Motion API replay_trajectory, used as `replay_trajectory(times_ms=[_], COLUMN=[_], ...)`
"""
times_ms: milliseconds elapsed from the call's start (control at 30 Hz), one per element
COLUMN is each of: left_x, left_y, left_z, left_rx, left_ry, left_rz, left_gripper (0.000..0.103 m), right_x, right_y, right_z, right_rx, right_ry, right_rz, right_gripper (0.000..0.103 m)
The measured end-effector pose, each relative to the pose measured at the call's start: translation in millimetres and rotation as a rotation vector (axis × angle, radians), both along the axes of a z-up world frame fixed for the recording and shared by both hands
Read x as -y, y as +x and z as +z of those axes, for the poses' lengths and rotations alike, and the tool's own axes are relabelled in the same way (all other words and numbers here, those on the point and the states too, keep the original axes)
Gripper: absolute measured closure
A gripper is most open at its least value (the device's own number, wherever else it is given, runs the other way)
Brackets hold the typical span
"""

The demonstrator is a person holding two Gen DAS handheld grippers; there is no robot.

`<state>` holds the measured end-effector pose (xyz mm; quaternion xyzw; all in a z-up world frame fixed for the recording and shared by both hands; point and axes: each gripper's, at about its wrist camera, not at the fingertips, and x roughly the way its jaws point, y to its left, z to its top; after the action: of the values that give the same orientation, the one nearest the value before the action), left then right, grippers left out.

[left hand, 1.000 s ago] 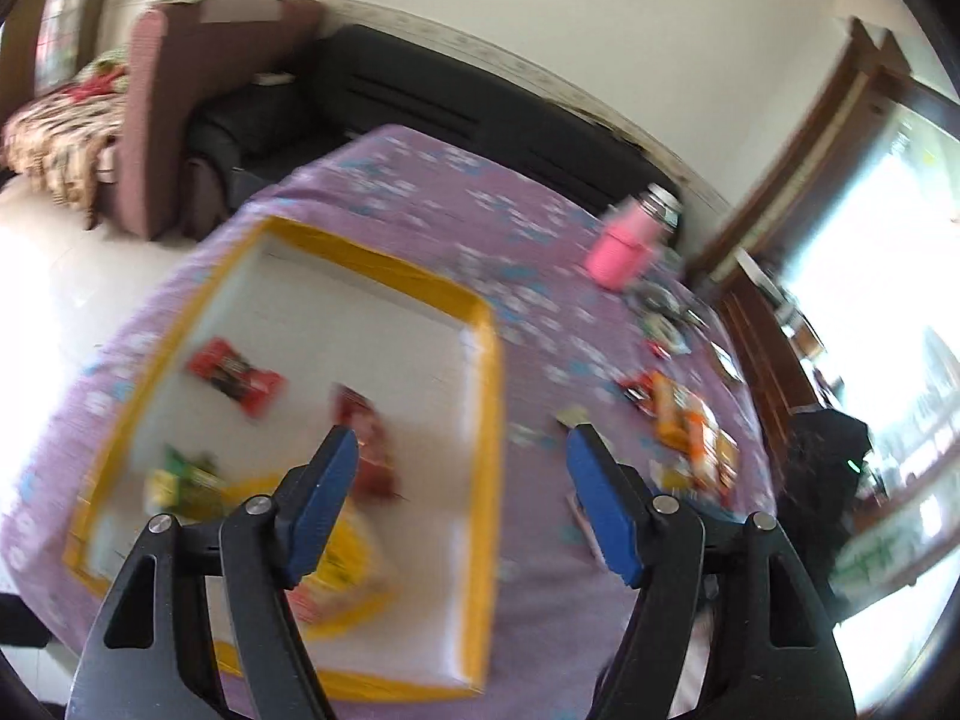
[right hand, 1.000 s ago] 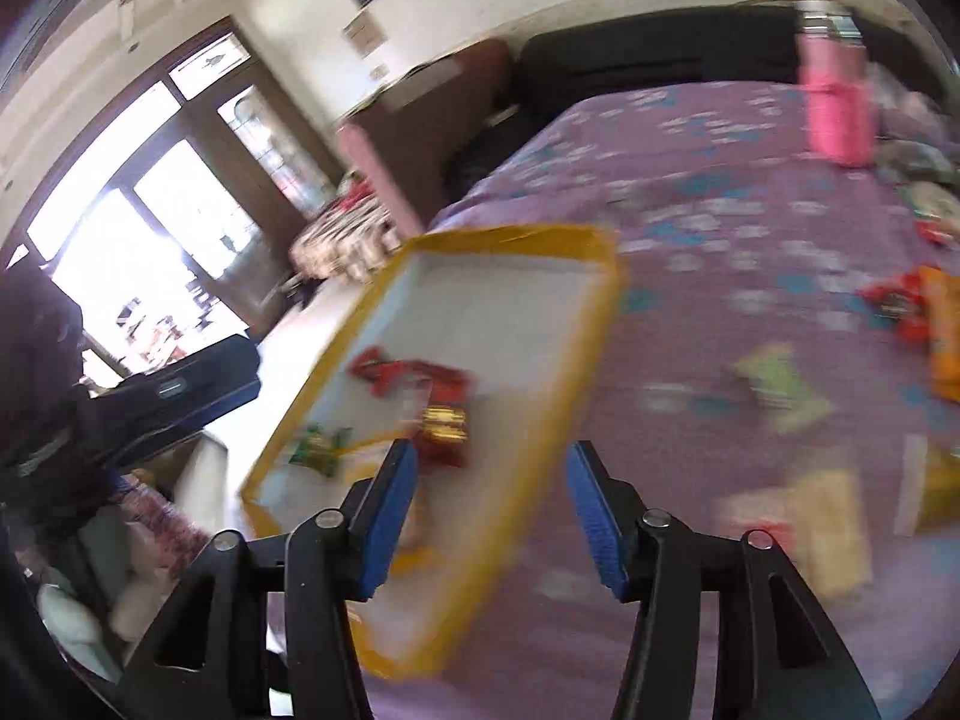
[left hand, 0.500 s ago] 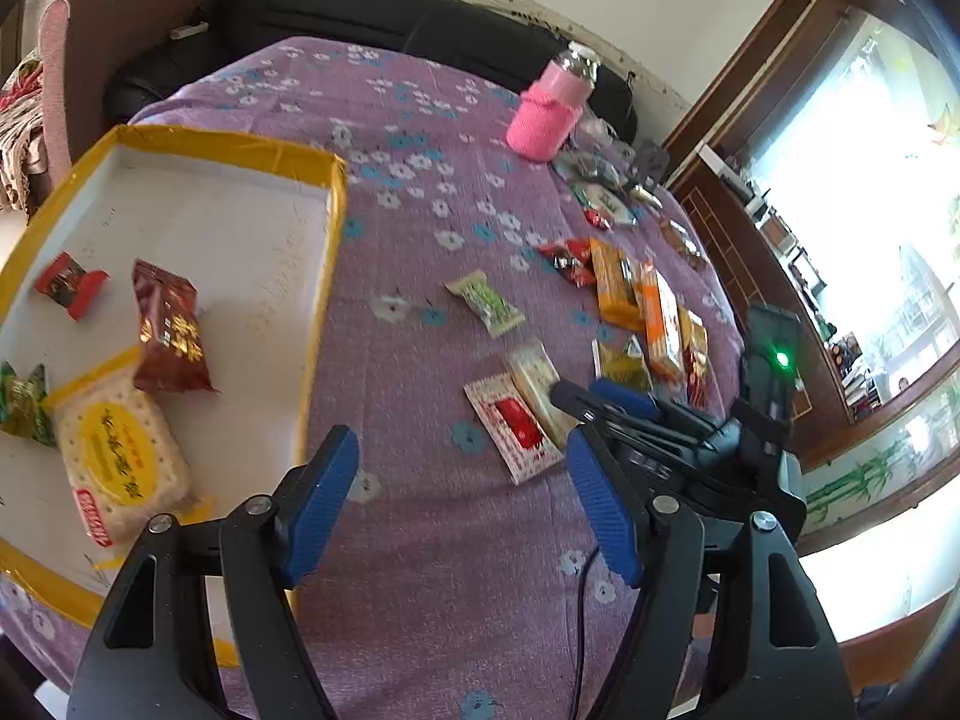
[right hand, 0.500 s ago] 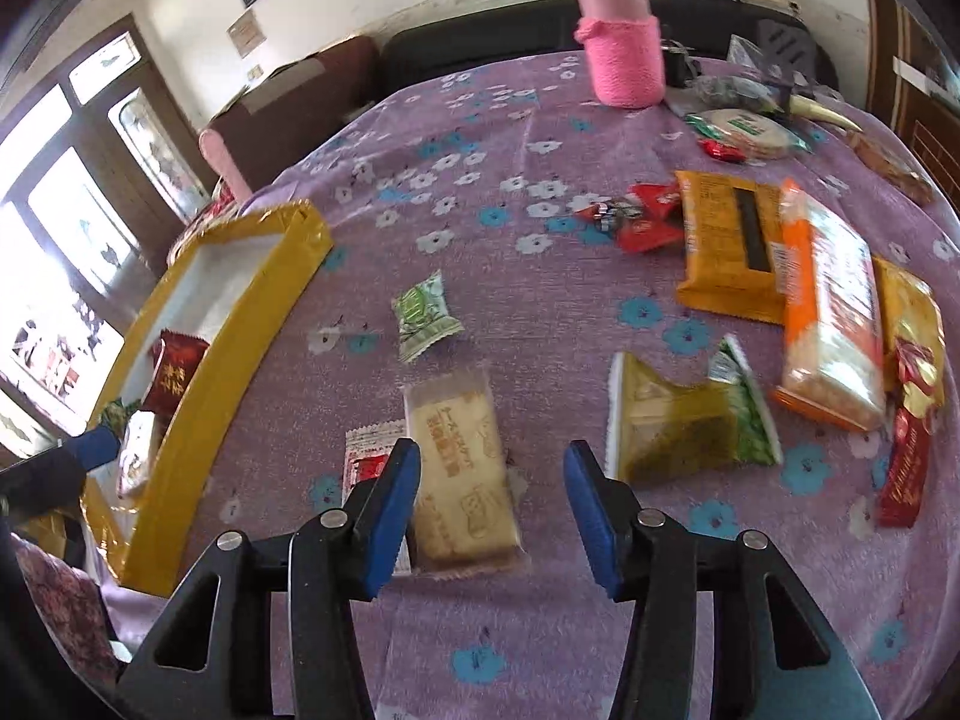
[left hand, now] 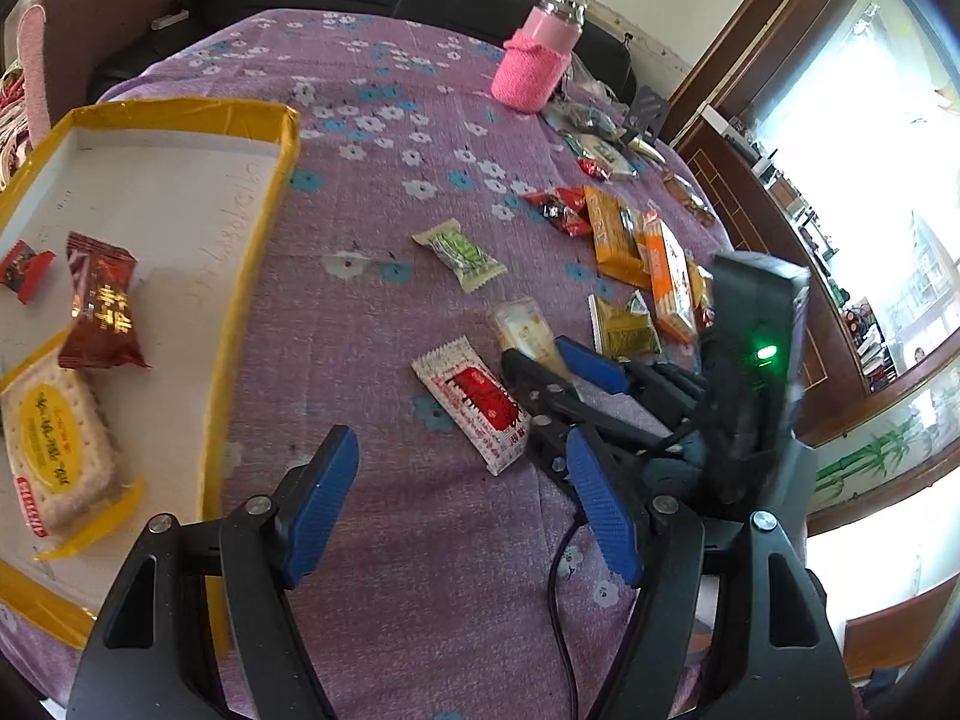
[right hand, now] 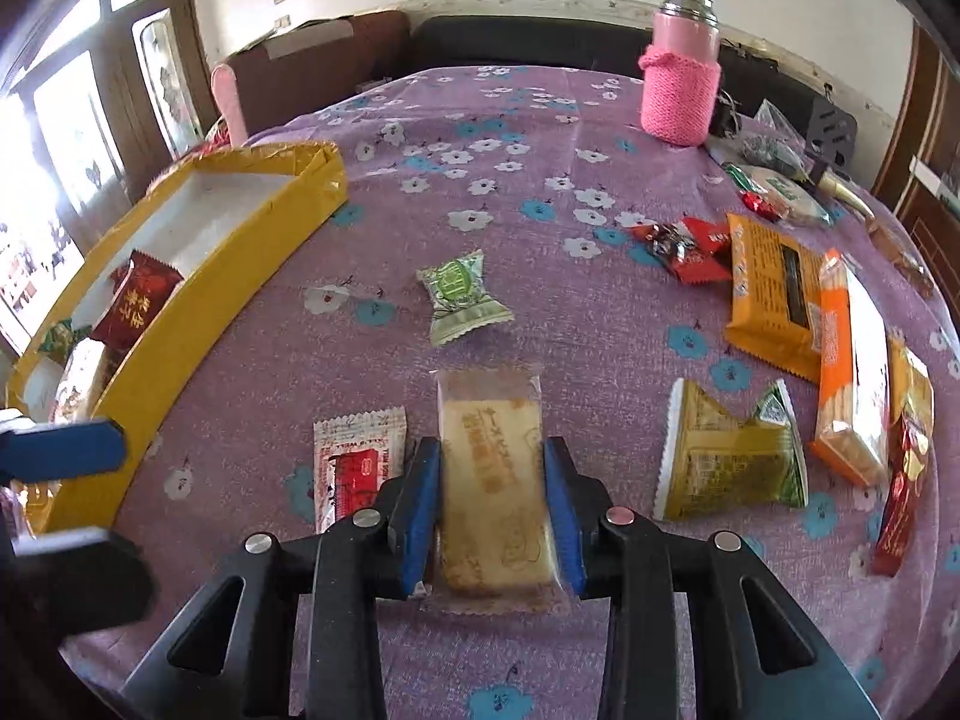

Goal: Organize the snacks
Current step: 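Grasp a white-red snack packet with the left tool while the right tool grasps a cream cake pack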

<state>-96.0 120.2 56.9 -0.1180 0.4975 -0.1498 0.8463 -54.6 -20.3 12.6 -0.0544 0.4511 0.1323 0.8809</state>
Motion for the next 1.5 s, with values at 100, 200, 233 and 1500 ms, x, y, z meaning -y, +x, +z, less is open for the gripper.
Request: replay_trajectory(times_ms=[100, 200, 233, 1500], left_x=[10.0, 26.6, 31.7, 59.0], left_y=[3.9, 9.6, 12.2, 53.8], left_z=[-9.1, -21.0, -24.5, -41.7], left_rx=[-0.018, -0.034, -0.04, 0.066], left_ry=[0.029, 0.082, 0.097, 0.236], left_rz=[-0.011, -0.033, -0.038, -0.048], left_gripper=[0.031, 0.031, 0.031, 0.088], right_x=[18.4, 41.3, 47.6, 74.3], right_y=[-0.7, -0.9, -0.8, 4.1], right_z=[1.6, 8.3, 11.1, 9.4], right_rx=[-0.001, 0.004, 0.01, 0.001], right_ry=[0.068, 0.171, 0.2, 0.263], right_rz=[-0.034, -0.072, -0.082, -0.182], right_gripper=[0.068, 0.068, 0.068, 0.068])
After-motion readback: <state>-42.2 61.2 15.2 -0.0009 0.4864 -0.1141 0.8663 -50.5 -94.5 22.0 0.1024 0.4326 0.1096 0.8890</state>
